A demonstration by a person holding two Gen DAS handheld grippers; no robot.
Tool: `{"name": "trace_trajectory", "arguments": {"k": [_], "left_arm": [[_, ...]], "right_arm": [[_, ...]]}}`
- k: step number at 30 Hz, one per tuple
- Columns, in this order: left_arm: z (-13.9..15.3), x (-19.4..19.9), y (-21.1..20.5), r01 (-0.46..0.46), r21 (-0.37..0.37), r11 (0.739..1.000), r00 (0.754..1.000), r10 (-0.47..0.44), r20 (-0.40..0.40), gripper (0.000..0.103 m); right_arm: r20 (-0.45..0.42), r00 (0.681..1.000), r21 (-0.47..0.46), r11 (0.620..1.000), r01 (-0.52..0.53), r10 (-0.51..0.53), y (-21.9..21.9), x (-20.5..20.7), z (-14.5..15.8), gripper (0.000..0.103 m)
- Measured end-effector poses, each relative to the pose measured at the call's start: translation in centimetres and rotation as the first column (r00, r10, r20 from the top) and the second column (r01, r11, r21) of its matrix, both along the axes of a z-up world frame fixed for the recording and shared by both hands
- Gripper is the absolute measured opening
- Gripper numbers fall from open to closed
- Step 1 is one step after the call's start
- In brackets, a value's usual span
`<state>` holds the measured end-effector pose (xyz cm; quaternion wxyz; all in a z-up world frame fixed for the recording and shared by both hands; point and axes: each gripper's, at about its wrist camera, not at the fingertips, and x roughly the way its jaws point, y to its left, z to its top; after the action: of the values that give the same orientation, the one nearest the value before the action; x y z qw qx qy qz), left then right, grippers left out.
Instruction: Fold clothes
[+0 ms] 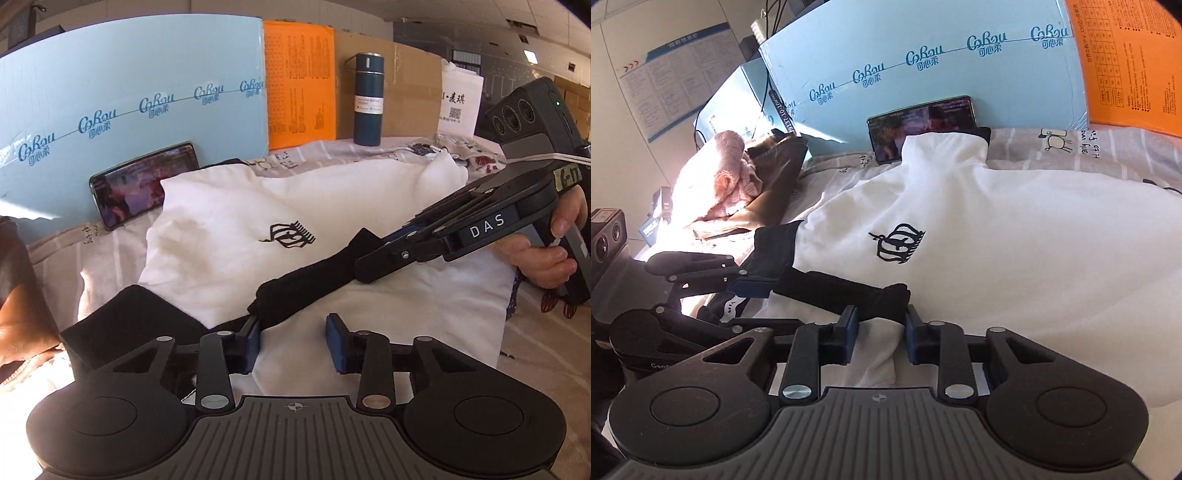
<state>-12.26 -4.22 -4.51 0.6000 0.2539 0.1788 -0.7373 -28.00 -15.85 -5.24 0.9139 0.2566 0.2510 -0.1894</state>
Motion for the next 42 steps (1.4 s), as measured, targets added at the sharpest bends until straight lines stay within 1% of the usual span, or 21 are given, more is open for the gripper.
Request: {"name": "trace_trajectory", "arguments": {"k": [2,6,8,11,14,16,20,24,25,26,28,29,30,32,34,35,37,38,39,40,42], "left_arm": [[0.5,-0.3,0.8,0.020,-0.031,0.999,1.000,-0.020,-0.001,0.008],[2.3,-0.9,3.5,0.043,-0.128,0.991,0.999,-0.045,-0.019,0.008],[3.8,-1.4,5.8,0.078,-0.218,0.973,0.993,-0.095,-0.069,0.008],[5.0,-2.2,8.9,0.138,-0.298,0.945,0.962,-0.199,-0.186,0.008],[4.8,-3.1,11.7,0.240,-0.351,0.905,0.918,-0.329,-0.221,0.008],[4.0,-3.1,12.9,0.285,-0.343,0.895,0.878,-0.387,-0.283,0.008],[1.6,-3.4,13.9,0.377,-0.271,0.885,0.801,-0.459,-0.384,0.008],[-0.6,-4.8,14.0,0.478,-0.184,0.859,0.772,-0.511,-0.378,0.009],[-0.7,-4.6,14.0,0.479,-0.194,0.856,0.768,-0.515,-0.381,0.010],[-0.6,-4.4,14.0,0.472,-0.213,0.855,0.763,-0.518,-0.386,0.012],[-0.3,-3.3,14.1,0.471,-0.264,0.842,0.733,-0.539,-0.415,0.023],[0.0,-2.5,14.2,0.456,-0.298,0.838,0.721,-0.545,-0.429,0.028],[0.3,-2.0,14.2,0.444,-0.319,0.838,0.715,-0.545,-0.437,0.032],[0.8,-0.9,14.5,0.383,-0.348,0.856,0.746,-0.509,-0.430,0.061],[1.1,0.2,14.6,0.312,-0.371,0.875,0.779,-0.459,-0.427,0.071],[1.2,0.9,14.4,0.246,-0.367,0.897,0.800,-0.402,-0.446,0.073],[1.2,2.1,13.7,0.093,-0.339,0.936,0.842,-0.256,-0.475,0.074],[1.0,2.5,13.2,0.014,-0.316,0.949,0.865,-0.170,-0.472,0.075],[0.9,2.9,12.8,-0.065,-0.293,0.954,0.880,-0.083,-0.468,0.075],[0.7,3.2,12.3,-0.114,-0.271,0.956,0.885,-0.027,-0.466,0.075],[0.2,3.6,11.6,-0.170,-0.238,0.956,0.884,0.041,-0.466,0.075]], "right_arm": [[0.024,1.000,-0.007,1.000,0.007,-0.006,0.3,-0.6,0.1,0.015],[0.161,0.987,0.009,1.000,-0.007,0.006,2.2,-3.6,1.7,0.013],[0.200,0.980,-0.029,1.000,-0.008,0.014,4.0,-5.0,2.7,0.013],[0.266,0.964,-0.084,0.996,0.010,0.012,7.6,-8.1,3.8,0.012],[0.333,0.943,-0.101,0.994,0.044,-0.007,11.1,-11.8,4.0,0.013],[0.357,0.934,-0.082,0.995,0.052,-0.020,13.1,-13.7,3.7,0.013],[0.303,0.953,-0.037,0.999,0.035,-0.022,16.4,-15.0,2.6,0.012],[0.211,0.977,0.034,0.999,0.026,-0.033,18.0,-15.0,1.4,0.013],[0.183,0.982,0.031,0.999,0.031,-0.036,18.4,-14.9,1.4,0.016],[0.180,0.983,0.032,0.999,0.036,-0.042,18.4,-14.9,1.6,0.019],[0.173,0.983,0.035,0.998,0.048,-0.054,18.4,-14.9,2.2,0.031],[0.183,0.980,0.033,0.997,0.071,-0.076,18.2,-15.2,2.6,0.050],[0.199,0.974,0.029,0.994,0.104,-0.107,18.0,-15.7,2.9,0.064],[0.229,0.956,0.025,0.983,0.182,-0.183,17.3,-16.8,3.5,0.066],[0.245,0.922,0.041,0.953,0.301,-0.302,16.2,-18.2,3.6,0.074],[0.245,0.894,0.056,0.926,0.372,-0.374,15.5,-19.0,3.5,0.075],[0.244,0.819,0.097,0.853,0.513,-0.520,14.4,-20.6,3.0,0.075],[0.249,0.758,0.109,0.795,0.596,-0.603,14.1,-21.6,2.7,0.075],[0.245,0.684,0.122,0.722,0.681,-0.687,13.8,-22.5,2.3,0.075],[0.240,0.603,0.135,0.641,0.756,-0.761,13.5,-23.4,2.0,0.075],[0.216,0.485,0.139,0.518,0.844,-0.847,12.9,-24.4,1.4,0.075]]}}
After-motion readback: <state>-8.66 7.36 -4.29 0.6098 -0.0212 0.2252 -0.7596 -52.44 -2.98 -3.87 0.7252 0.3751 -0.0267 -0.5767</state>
